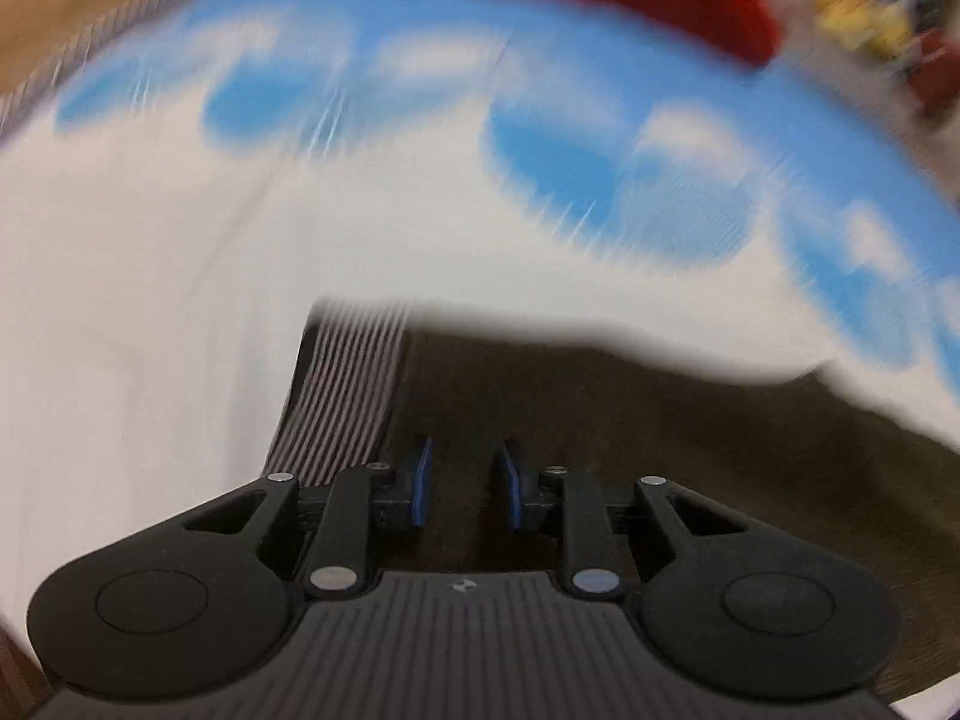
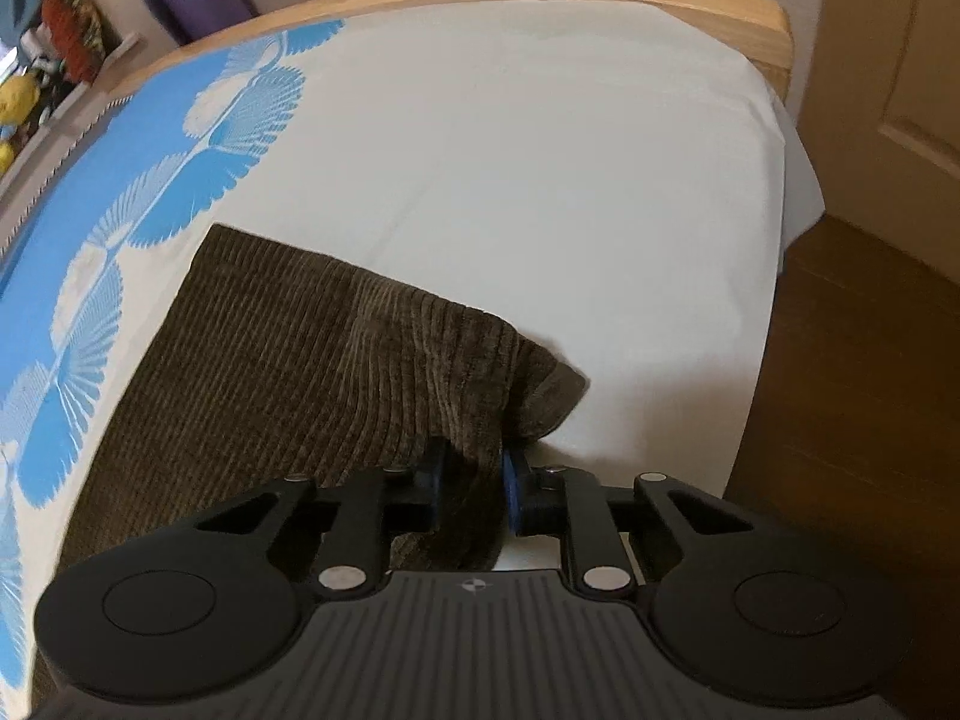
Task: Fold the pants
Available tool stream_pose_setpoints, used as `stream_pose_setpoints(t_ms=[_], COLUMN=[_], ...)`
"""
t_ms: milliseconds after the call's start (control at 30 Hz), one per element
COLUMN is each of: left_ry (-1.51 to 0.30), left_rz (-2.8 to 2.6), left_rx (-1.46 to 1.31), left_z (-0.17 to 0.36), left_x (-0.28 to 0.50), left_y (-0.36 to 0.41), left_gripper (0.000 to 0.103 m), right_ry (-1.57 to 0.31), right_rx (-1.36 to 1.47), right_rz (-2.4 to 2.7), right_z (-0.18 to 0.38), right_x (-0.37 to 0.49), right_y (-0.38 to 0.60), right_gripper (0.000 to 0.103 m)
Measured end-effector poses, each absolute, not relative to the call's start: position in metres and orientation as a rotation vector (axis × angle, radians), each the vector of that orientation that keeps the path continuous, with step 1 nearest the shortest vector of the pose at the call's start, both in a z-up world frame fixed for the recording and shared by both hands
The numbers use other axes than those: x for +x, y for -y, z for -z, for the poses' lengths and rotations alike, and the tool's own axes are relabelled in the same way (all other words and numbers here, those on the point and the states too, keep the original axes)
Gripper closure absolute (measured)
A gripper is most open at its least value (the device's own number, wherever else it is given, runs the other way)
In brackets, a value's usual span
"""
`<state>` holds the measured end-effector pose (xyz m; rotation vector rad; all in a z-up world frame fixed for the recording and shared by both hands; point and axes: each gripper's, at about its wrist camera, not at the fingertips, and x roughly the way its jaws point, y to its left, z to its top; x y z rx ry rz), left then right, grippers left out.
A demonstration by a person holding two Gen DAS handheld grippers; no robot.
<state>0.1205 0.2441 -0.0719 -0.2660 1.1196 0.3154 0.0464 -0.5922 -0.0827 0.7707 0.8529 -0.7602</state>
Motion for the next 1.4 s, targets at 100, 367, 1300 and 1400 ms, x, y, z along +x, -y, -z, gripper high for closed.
stream_pose_setpoints(t_ms=[100, 367, 1300, 1400], left_ry=[-1.105, -1.052, -1.024, -1.03], left_rz=[-0.335, -0.279, -0.23, -0.221], left_rx=[-0.198, -0.155, -0.121, -0.117], left_z=[0.067, 0.057, 0.05, 0.05], left_x=[0.126, 0.124, 0.114, 0.114], left_y=[-0.23, -0.207, -0.198, -0.198], left_gripper=[0.079, 0.073, 0.073, 0.073], right_ry=[-0.872, -0.892, -0.399, -0.541], right_rx=[0.767, 0.746, -0.2, -0.384], right_rz=[0.773, 0.716, -0.259, -0.589], right_z=[0.083, 0.088, -0.047, -0.017], right_x=[0.047, 0.052, 0.047, 0.028], right_y=[0.592, 0.59, 0.276, 0.213], right_gripper=[0.068, 0.049, 0.088, 0.085])
